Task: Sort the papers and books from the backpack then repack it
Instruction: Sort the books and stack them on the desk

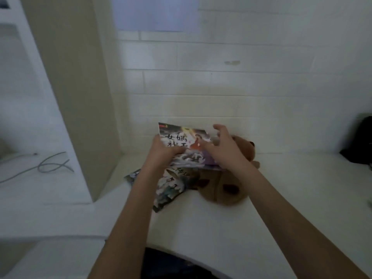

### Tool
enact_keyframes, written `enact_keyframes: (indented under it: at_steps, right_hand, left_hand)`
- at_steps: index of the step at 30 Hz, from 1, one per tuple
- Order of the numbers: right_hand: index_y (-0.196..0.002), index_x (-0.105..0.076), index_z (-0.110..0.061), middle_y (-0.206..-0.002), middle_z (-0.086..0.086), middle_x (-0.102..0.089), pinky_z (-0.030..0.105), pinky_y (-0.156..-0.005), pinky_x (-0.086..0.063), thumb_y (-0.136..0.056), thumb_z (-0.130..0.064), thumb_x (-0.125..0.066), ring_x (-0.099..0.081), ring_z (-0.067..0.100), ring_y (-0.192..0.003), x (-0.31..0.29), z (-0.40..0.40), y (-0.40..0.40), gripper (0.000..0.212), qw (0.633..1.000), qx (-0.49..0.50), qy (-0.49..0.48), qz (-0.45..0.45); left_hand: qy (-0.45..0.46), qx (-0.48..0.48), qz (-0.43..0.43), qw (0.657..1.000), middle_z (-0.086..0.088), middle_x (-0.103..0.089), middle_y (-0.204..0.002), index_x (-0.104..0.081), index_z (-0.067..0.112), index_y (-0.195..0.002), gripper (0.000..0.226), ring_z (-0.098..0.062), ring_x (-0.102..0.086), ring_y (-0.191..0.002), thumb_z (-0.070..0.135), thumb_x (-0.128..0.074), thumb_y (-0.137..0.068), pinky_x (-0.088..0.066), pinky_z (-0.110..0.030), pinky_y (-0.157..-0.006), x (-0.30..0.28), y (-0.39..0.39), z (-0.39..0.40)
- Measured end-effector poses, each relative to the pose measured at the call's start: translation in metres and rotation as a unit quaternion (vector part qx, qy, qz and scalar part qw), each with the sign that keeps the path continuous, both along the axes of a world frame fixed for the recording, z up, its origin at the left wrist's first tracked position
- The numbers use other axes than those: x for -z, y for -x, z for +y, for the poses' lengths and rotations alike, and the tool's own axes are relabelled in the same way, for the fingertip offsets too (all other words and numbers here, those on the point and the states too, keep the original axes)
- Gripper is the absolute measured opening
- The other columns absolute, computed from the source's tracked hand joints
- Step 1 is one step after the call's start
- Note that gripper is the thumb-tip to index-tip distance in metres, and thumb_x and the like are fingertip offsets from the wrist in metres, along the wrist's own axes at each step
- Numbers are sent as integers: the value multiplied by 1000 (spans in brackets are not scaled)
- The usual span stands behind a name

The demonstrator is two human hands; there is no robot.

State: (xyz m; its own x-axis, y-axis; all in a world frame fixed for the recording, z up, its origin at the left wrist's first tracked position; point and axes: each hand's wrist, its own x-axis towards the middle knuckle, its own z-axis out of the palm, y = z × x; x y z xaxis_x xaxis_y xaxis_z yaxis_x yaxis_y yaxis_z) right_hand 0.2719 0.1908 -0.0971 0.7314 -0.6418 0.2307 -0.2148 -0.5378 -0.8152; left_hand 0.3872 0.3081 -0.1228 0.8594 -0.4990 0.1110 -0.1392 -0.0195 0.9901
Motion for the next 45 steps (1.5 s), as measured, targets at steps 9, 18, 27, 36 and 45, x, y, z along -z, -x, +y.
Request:
enact_keyframes:
  at_steps: [9,18,27,36,45]
  right_hand:
    - [-97,-62,-2,-100,19,-66,34,-77,-55,-83,-9,-67,-63,26,-83,62,-12,-33,16,968,112,-200,-101]
    - [-94,-54,-11,-94,9,-60,37,-79,-48,-83,-8,-64,-57,27,-90,58,-23,-17,15,981,146,-122,-22]
    - [-101,-53,-14,-103,11,-62,38,-83,-52,-89,-5,-58,-59,27,-94,62,-23,-10,15,978,111,-163,-69]
    - [-103,-52,-12,-110,17,-62,43,-92,-50,-93,-3,-52,-59,32,-102,64,-21,-8,14,972,75,-193,-108]
    - [-105,-58,-15,-108,7,-61,29,-80,-49,-101,-31,-37,-57,21,-95,64,-23,-7,27,963,76,-234,-112]
  left_hand:
    - [-281,-33,-100,954,-15,-69,-107,-66,12,-106,62,-31,-64,-99,63,-37,-87,-48,-37,-93,50,-46,57]
    - [-383,-69,-129,912,-12,-66,-101,-60,9,-99,65,-29,-62,-96,52,-82,-55,-50,-35,-82,52,-54,61]
    - [-110,-258,-136,950,-15,-62,-105,-53,3,-108,35,-33,-59,-98,34,-52,-94,-39,-32,-72,27,-54,68]
    - [154,-140,176,962,-7,-59,-60,-51,4,-90,31,-11,-53,-37,34,-51,-95,-44,-17,-40,28,-47,40]
    - [-100,-82,-17,991,-17,-58,-94,-45,4,-94,27,-26,-54,-84,24,-61,-87,-43,-29,-65,65,-5,-12]
